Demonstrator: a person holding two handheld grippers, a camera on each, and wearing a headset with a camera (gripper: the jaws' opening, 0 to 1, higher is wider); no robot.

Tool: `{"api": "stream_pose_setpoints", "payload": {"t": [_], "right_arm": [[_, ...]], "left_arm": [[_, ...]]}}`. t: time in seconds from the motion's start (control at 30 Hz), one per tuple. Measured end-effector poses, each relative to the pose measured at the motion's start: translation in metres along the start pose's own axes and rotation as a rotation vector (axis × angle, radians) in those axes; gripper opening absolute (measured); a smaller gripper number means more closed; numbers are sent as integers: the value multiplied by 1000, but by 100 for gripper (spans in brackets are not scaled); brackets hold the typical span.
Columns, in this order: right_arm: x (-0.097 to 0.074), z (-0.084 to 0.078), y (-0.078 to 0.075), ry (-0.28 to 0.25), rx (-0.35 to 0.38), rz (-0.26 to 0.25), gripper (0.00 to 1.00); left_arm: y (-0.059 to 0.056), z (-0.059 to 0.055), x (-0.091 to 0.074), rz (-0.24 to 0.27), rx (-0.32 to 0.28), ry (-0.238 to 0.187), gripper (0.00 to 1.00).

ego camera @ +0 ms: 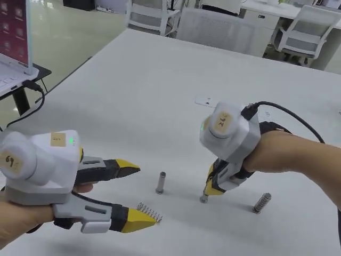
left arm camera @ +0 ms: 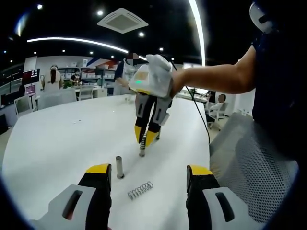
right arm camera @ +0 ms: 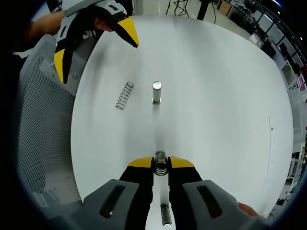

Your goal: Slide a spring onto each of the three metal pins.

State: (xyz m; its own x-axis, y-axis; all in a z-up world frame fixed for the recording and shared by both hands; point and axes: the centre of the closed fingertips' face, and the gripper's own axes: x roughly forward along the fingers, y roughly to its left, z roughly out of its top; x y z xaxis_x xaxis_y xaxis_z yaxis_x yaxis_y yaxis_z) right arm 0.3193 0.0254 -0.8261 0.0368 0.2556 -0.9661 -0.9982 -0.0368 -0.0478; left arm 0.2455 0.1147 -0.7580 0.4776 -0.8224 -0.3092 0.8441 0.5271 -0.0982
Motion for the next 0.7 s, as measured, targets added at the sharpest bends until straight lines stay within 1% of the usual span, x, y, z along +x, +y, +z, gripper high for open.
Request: {"api": "stream_pose_setpoints", "payload": {"t": [0.2,0.37,0.7], "right_arm": [[7,-1,1,6,-2,-1,9],[11,-1,0,2,3,-1,9],[18,-5,1,13,9,1,9]], "left_arm": [[0,1,0,1,1,-1,58],[0,0,0,0,1,1,58],[-1,1,1,-5,4,4,58]]}}
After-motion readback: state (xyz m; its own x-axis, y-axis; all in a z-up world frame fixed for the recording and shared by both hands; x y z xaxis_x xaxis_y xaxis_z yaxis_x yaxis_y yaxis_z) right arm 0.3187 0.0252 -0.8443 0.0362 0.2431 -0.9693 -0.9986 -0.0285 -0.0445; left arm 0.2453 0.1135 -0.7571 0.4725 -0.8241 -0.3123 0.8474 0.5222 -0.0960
